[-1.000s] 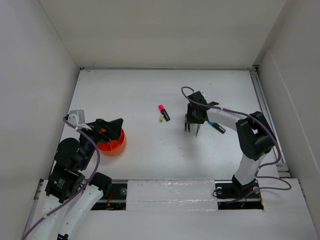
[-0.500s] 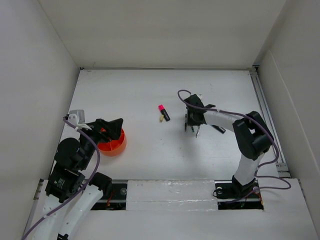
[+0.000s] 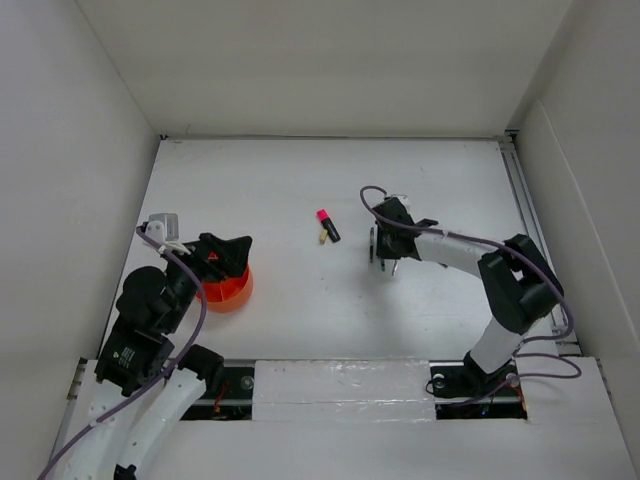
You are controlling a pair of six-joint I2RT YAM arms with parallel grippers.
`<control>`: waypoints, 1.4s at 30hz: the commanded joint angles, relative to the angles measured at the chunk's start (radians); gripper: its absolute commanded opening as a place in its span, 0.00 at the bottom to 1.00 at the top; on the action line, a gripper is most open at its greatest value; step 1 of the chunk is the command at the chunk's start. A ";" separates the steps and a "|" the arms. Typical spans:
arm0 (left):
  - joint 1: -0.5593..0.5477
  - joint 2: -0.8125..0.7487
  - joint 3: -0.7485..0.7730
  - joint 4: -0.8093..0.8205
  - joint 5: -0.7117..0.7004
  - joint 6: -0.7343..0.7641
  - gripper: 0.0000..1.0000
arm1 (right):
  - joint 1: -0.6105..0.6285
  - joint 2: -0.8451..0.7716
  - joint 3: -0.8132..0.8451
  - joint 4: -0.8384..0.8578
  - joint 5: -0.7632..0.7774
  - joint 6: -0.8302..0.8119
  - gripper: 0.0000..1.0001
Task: Sort the stationery into containers
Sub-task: Pick up the pen from the center of the board, then place the pen in the storage box.
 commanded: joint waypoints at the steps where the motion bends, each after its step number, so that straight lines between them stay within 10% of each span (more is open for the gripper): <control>1: -0.005 0.047 0.016 0.052 0.096 0.043 0.94 | 0.055 -0.135 -0.017 -0.010 0.003 0.047 0.00; 12: -0.005 0.225 -0.012 0.128 0.450 0.055 1.00 | 0.455 -0.296 -0.003 0.359 -0.231 0.035 0.00; 25: -0.005 0.206 -0.012 0.086 0.279 0.025 1.00 | 0.612 -0.344 0.009 0.568 0.056 0.133 0.00; 31: -0.005 0.206 -0.012 0.066 0.220 0.002 0.93 | 0.658 -0.424 -0.157 0.899 -0.057 0.100 0.00; 40: -0.005 0.176 -0.012 0.079 0.241 -0.008 0.87 | 0.677 -0.338 -0.094 0.930 -0.181 0.066 0.00; 42: -0.005 0.163 -0.012 0.088 0.265 0.002 0.73 | 0.687 -0.325 -0.094 0.966 -0.181 0.066 0.00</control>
